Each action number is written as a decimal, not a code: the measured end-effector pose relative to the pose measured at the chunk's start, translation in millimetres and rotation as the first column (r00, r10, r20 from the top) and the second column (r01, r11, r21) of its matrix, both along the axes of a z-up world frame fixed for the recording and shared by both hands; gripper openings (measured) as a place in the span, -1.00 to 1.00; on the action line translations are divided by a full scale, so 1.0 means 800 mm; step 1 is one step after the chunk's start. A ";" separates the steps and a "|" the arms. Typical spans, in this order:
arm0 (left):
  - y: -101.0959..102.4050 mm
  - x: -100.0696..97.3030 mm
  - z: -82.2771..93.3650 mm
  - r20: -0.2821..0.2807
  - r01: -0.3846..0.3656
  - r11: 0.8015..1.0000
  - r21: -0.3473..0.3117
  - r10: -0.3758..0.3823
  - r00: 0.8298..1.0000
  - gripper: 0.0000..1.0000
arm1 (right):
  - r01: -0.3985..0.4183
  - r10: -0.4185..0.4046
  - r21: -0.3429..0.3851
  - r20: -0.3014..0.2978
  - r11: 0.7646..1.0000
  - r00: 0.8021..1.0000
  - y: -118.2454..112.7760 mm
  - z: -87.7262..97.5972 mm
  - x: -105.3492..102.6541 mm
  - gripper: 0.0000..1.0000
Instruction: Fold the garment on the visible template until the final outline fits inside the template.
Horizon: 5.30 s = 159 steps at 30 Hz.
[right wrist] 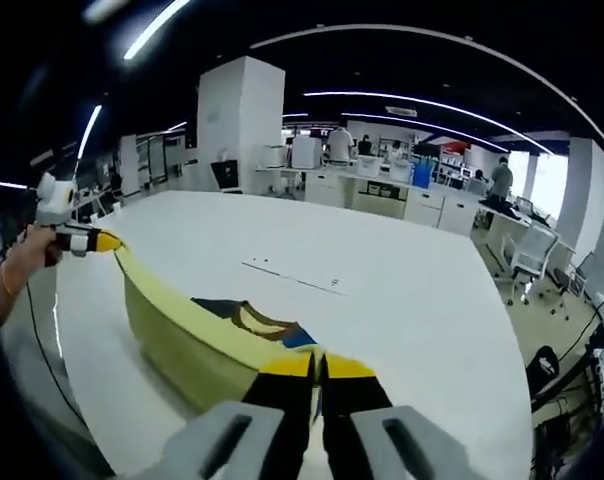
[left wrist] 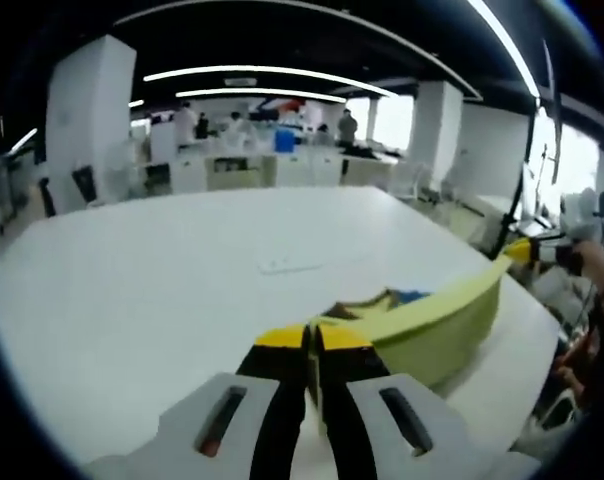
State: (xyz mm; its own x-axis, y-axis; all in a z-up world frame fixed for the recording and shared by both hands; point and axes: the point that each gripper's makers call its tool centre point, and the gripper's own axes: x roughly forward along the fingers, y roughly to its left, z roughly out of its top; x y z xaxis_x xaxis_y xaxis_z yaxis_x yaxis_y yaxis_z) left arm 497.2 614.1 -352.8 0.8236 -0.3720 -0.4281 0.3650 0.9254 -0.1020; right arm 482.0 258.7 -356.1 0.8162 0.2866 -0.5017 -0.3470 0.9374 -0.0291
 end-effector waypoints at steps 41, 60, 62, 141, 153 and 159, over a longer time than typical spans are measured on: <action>-0.004 0.136 -0.156 -0.080 -0.190 0.974 -0.125 0.181 0.980 -1.00 | 0.234 -0.224 0.071 -0.122 0.970 0.967 -0.017 -0.153 0.147 -1.00; -0.005 0.154 -0.196 -0.085 -0.216 0.973 -0.074 0.210 0.974 -1.00 | 0.276 -0.256 0.071 -0.208 0.959 0.944 -0.027 -0.216 0.154 -1.00; -0.006 0.153 -0.200 -0.090 -0.215 0.975 -0.060 0.209 0.974 -1.00 | 0.268 -0.248 0.072 -0.209 0.961 0.946 -0.029 -0.219 0.157 -1.00; -0.005 0.120 -0.125 0.075 0.111 0.992 -0.065 -0.106 0.992 0.68 | 0.033 -0.001 0.176 -0.175 0.984 0.984 0.019 -0.162 0.120 0.43; 0.000 0.057 -0.122 0.054 0.177 0.982 -0.073 -0.173 0.983 0.83 | -0.048 0.096 0.215 -0.222 0.975 0.970 0.042 -0.158 0.061 0.67; -0.002 0.021 -0.138 0.014 0.205 0.977 -0.059 -0.204 0.979 0.75 | -0.062 0.111 0.206 -0.234 0.977 0.966 0.037 -0.163 0.027 0.63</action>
